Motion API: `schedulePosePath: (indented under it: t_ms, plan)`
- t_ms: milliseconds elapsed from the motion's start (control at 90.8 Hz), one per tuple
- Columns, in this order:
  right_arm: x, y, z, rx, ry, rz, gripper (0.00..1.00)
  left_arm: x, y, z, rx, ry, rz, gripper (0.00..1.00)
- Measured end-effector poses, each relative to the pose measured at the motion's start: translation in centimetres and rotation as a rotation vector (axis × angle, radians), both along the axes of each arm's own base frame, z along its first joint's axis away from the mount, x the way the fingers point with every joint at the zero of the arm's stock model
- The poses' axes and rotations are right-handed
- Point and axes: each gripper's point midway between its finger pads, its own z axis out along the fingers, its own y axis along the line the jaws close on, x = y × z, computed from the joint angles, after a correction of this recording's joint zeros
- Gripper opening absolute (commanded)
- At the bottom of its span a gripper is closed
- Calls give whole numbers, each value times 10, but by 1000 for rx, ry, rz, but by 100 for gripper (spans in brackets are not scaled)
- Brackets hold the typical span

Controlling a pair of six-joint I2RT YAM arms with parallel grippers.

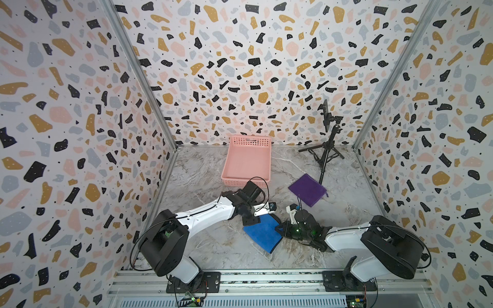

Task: Fold the square dishcloth
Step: Smooth out the cleaning item at the center of the board.

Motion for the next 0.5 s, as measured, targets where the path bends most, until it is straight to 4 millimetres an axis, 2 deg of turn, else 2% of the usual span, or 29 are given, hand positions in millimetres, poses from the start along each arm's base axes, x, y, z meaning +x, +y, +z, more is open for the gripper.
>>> schedulePosePath:
  t_ms: [88, 132, 231, 319, 418, 495]
  plan:
    - [-3, -3, 9, -6, -25, -3, 1, -6, 13, -30, 98, 35, 6, 47]
    - [-4, -3, 17, -3, -48, -7, 1, -5, 15, -37, 113, 41, 8, 47]
    - [-16, 4, 34, 6, -102, 23, 1, -1, 15, -35, 118, 15, 13, 47]
    - [-30, 16, 40, 4, -128, 69, 1, 0, 15, -34, 115, 13, 14, 51]
    - [-46, 29, 33, -14, -124, 125, 1, 0, 16, -27, 88, 15, 28, 56]
    - [-56, 35, 17, -50, -100, 160, 0, 3, 21, -14, 47, 16, 59, 58]
